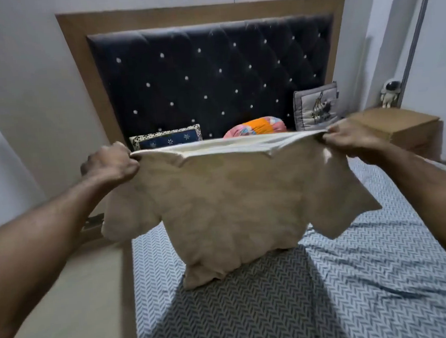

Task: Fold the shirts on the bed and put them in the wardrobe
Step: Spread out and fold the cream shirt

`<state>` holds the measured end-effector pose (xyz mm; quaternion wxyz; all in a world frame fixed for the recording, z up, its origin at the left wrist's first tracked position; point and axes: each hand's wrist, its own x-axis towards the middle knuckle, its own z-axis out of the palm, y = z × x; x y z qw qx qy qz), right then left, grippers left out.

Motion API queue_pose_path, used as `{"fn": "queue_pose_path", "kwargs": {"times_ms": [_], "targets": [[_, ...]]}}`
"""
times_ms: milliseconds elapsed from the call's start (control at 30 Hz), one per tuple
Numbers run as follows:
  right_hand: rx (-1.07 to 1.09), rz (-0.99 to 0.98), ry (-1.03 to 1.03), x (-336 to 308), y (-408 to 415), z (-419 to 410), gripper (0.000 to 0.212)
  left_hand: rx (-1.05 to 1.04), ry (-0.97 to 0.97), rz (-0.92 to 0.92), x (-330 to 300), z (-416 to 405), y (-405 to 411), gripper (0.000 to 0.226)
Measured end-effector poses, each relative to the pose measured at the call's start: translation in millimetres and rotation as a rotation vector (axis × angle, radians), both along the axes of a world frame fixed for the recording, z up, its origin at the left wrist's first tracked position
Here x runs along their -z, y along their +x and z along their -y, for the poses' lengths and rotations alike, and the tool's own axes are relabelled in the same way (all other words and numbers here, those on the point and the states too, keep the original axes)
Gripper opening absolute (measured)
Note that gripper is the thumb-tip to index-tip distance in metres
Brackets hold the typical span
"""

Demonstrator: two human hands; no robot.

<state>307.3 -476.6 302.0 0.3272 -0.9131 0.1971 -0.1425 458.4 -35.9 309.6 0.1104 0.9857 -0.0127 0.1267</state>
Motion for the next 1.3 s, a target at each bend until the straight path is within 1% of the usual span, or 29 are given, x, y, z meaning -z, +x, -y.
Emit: {"fn": "queue_pose_path", "kwargs": {"times_ms": [33,100,133,167,200,233,267,333,400,467,500,567,633,667,700,800,900,1000,1067,1100,1167,1233,1267,1300], "targets": [[-0.033,-0.138,0.063,15,4,4,0.022,-0.008,-0.074,-0.112,18,-1,5,0.013],[-0.033,-0.355,0.211,45,9,6,0.021,-0.024,-0.446,-0.414,54,-1,6,0.020],[0.000,-0.403,0.312,60,15,5,0.019,-0.064,-0.629,-0.567,71,1,6,0.020],[0.055,-0.391,0.443,72,20,2,0.019,-0.117,-0.813,-0.692,87,5,9,0.018],[0.123,-0.341,0.595,81,28,-3,0.020,-0.174,-1.002,-0.769,97,11,11,0.017],[0.187,-0.267,0.753,88,37,-9,0.020,-0.225,-1.181,-0.786,106,17,17,0.017],[0.222,-0.182,0.891,91,45,-16,0.021,-0.247,-1.337,-0.755,109,24,27,0.017],[0.217,0.009,1.062,78,70,-26,0.023,-0.205,-1.546,-0.648,102,38,52,0.021],[0.213,0.188,1.116,48,103,-34,0.025,-0.116,-1.670,-0.523,73,49,80,0.029],[0.201,0.351,1.120,6,132,-40,0.028,-0.016,-1.734,-0.395,28,59,102,0.035],[0.186,0.426,1.112,-17,143,-41,0.029,0.031,-1.757,-0.335,5,62,113,0.038],[0.175,0.571,1.063,-62,160,-41,0.034,0.124,-1.780,-0.223,-55,69,108,0.042],[0.142,0.694,1.037,-98,169,-39,0.041,0.239,-1.764,-0.156,-100,71,94,0.032],[0.124,0.735,1.021,-110,170,-39,0.043,0.285,-1.729,-0.128,-113,70,89,0.024],[0.103,0.771,1.018,-121,170,-39,0.043,0.314,-1.699,-0.080,-128,67,84,0.022],[0.044,0.835,0.977,-139,162,-41,0.042,0.363,-1.755,0.045,-156,54,74,0.038],[-0.032,0.841,0.950,-137,146,-43,0.050,0.371,-1.729,0.090,-166,39,57,0.026],[-0.078,0.791,0.906,-115,121,-48,0.054,0.434,-1.647,0.093,-151,30,25,0.021],[-0.085,0.739,0.855,-87,98,-50,0.055,0.437,-1.516,0.114,-122,20,3,0.019],[-0.080,0.717,0.848,-73,89,-48,0.051,0.410,-1.442,0.130,-105,13,-3,0.023],[-0.092,0.652,0.806,-34,67,-43,0.038,0.337,-1.284,0.144,-67,2,-21,0.039],[-0.076,0.531,0.675,16,46,-37,0.026,0.283,-1.090,0.083,-20,-10,-37,0.052],[-0.059,0.477,0.630,39,37,-33,0.024,0.269,-1.009,0.036,1,-15,-45,0.053],[-0.043,0.416,0.618,64,26,-32,0.024,0.258,-0.937,-0.015,26,-19,-56,0.048]]}}
